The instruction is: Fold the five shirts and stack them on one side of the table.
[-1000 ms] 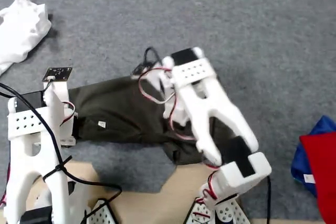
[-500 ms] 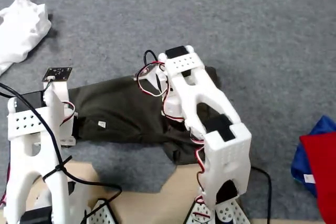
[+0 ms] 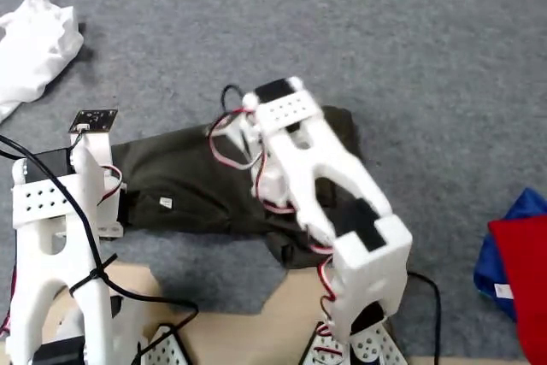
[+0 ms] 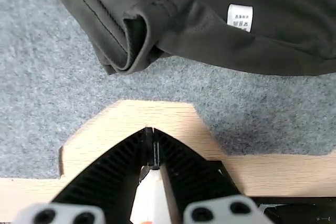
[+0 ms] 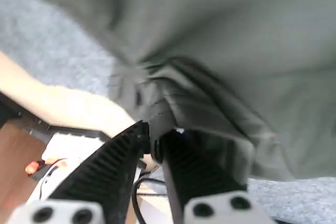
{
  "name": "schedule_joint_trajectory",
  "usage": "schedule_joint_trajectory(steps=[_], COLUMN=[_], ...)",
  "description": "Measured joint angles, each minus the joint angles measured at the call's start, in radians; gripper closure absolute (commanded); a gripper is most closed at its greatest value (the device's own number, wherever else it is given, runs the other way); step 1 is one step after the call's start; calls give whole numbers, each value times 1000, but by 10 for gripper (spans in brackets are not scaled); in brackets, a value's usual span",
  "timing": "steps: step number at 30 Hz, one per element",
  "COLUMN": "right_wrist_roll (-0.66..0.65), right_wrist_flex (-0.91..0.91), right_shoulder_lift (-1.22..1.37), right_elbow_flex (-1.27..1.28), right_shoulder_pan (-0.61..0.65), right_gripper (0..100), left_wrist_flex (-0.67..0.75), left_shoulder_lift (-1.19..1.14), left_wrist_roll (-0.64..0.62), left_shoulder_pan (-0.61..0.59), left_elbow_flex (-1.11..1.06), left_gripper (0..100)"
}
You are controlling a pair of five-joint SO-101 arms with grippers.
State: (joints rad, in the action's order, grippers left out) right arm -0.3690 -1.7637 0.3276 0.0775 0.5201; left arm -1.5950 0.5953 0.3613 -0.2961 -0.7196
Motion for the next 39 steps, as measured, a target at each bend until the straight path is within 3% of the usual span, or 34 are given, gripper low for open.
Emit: schedule_joint_trajectory(steps=[13, 22, 28, 35, 39], right_wrist_roll=[0, 29, 69, 52, 52], right_wrist_flex=[0, 64, 81, 3, 0], right_shoulder_lift=[-133, -186, -186, -279, -430], right_elbow_flex=[241, 442, 477, 402, 265], right_shoulder_pan=[127, 342, 311, 256, 140], right_gripper=[960, 924, 629, 613, 613], left_wrist_flex=[6, 6, 6, 6, 6], left_shoulder_lift=[0, 0, 0, 0, 0], left_wrist_roll=[0, 0, 0, 2, 31], left_shoulder_pan=[0, 0, 0, 0, 0], left_elbow_flex=[0, 0, 3, 3, 3], left_gripper=[981, 981, 981, 981, 981])
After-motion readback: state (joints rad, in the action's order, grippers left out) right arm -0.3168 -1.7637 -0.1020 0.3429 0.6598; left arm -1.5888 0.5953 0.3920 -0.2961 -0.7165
